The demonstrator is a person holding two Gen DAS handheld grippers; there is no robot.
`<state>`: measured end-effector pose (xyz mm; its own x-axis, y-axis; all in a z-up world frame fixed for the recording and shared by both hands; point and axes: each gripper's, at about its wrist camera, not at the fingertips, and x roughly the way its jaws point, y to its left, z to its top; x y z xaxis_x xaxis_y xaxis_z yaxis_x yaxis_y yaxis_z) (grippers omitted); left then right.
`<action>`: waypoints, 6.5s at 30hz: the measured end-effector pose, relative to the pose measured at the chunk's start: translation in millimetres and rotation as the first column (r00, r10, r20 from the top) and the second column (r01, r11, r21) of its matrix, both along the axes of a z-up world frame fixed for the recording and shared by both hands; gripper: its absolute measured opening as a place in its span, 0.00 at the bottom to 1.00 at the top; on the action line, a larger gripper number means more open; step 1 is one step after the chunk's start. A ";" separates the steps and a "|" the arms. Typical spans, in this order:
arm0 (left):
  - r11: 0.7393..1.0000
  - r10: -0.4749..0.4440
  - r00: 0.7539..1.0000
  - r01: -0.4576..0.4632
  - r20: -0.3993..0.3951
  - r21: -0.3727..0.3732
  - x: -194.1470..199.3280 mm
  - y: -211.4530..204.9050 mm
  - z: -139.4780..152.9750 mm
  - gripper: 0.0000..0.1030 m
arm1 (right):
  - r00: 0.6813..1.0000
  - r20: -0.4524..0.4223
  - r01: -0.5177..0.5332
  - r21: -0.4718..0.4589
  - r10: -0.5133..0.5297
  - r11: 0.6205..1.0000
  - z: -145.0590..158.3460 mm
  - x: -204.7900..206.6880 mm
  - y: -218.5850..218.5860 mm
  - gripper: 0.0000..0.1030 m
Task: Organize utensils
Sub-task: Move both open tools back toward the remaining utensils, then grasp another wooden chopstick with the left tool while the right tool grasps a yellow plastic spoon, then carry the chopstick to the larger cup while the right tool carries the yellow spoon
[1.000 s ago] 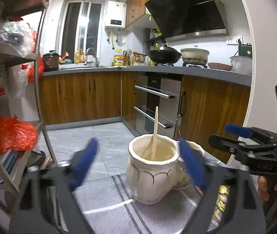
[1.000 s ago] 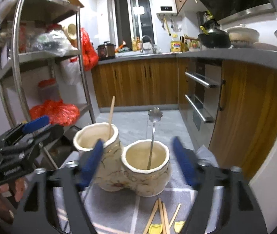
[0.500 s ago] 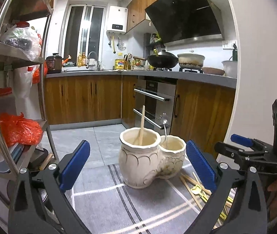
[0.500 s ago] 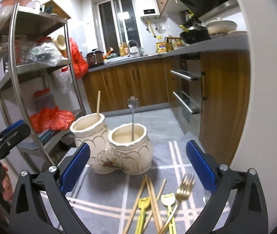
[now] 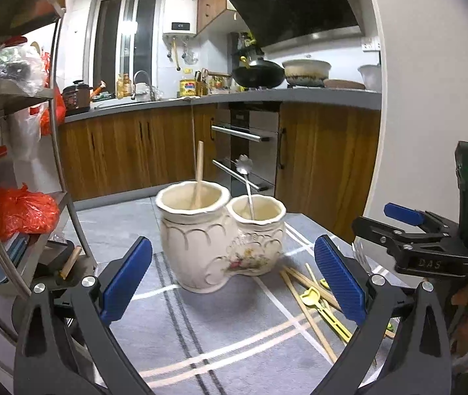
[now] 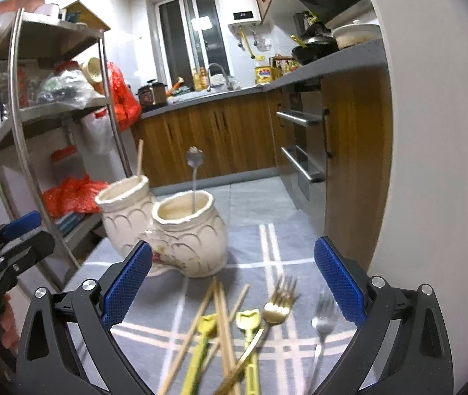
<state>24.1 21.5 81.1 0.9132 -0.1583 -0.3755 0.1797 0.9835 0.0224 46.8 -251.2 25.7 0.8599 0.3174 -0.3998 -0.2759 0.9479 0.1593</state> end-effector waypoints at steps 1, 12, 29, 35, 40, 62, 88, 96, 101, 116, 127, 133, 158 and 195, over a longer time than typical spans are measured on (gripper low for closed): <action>1.000 -0.004 1.000 0.004 -0.006 0.001 1.8 -3.0 -1.8 0.95 | 1.000 0.002 0.007 -0.015 -0.007 1.000 -1.5 1.2 -1.1 0.95; 0.999 -0.036 0.995 0.038 -0.098 0.009 17.4 -29.6 -25.1 0.95 | 0.997 -0.074 0.031 -0.069 -0.036 0.997 -17.5 19.3 -22.5 0.95; 0.993 -0.054 0.943 0.085 -0.329 0.081 31.8 -59.7 -80.7 0.94 | 0.981 -0.146 0.123 -0.058 -0.131 0.991 -27.0 33.8 -51.5 0.95; 0.989 -0.045 0.922 0.095 -0.385 0.111 35.0 -62.0 -91.6 0.94 | 0.975 -0.176 0.124 -0.059 -0.132 0.991 -33.8 37.6 -52.3 0.95; 0.985 -0.041 0.908 0.106 -0.417 0.134 35.7 -67.9 -100.5 0.89 | 0.977 -0.179 0.106 -0.058 -0.115 0.993 -33.8 35.9 -50.9 0.95; 0.972 -0.124 0.859 0.206 -0.497 0.114 52.3 -66.3 -101.2 0.06 | 0.979 -0.205 -0.008 -0.070 -0.006 0.998 -38.1 29.0 -23.7 0.94; 0.979 -0.192 0.929 0.203 -0.316 0.002 -3.9 15.0 -71.3 0.06 | 0.904 -0.412 -0.244 -0.276 0.115 0.930 -62.7 -21.6 70.9 0.30; 0.966 -0.215 0.912 0.251 -0.349 0.062 -6.1 17.4 -82.5 0.06 | 0.892 -0.443 -0.240 -0.303 0.087 0.922 -66.4 -8.4 79.4 0.21; 0.963 -0.219 0.904 0.260 -0.367 0.065 -4.3 21.2 -86.2 0.06 | 0.886 -0.455 -0.255 -0.326 0.085 0.910 -67.0 -3.8 85.8 0.13; 0.952 -0.214 0.858 0.290 -0.468 0.096 4.7 11.3 -106.5 0.06 | 0.919 -0.364 -0.260 -0.274 0.151 0.926 -44.1 -16.6 81.4 0.10; 0.957 -0.213 0.872 0.277 -0.441 0.084 8.0 12.0 -104.0 0.06 | 0.948 -0.245 -0.245 -0.165 0.201 0.955 -21.5 -21.2 68.5 0.10; 0.962 -0.274 0.938 0.272 -0.211 -0.037 -1.9 35.2 -62.8 0.06 | 0.978 -0.106 -0.184 -0.063 0.177 0.981 4.0 -10.8 54.4 0.10; 0.916 -0.098 0.980 0.158 0.176 -0.368 151.4 88.4 12.7 0.06 | 0.997 0.052 -0.073 0.323 0.059 0.943 30.6 139.5 58.7 0.10; 0.983 -0.084 0.995 0.092 0.053 -0.162 119.8 74.0 -10.7 0.06 | 0.980 -0.036 -0.198 -0.085 0.196 0.977 -1.7 117.6 114.1 0.10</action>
<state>143.9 95.6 70.4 0.9086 -0.2945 -0.2962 0.2680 0.9550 -0.1274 164.4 -137.1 24.0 0.7725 0.4421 -0.4559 -0.4551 0.8861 0.0880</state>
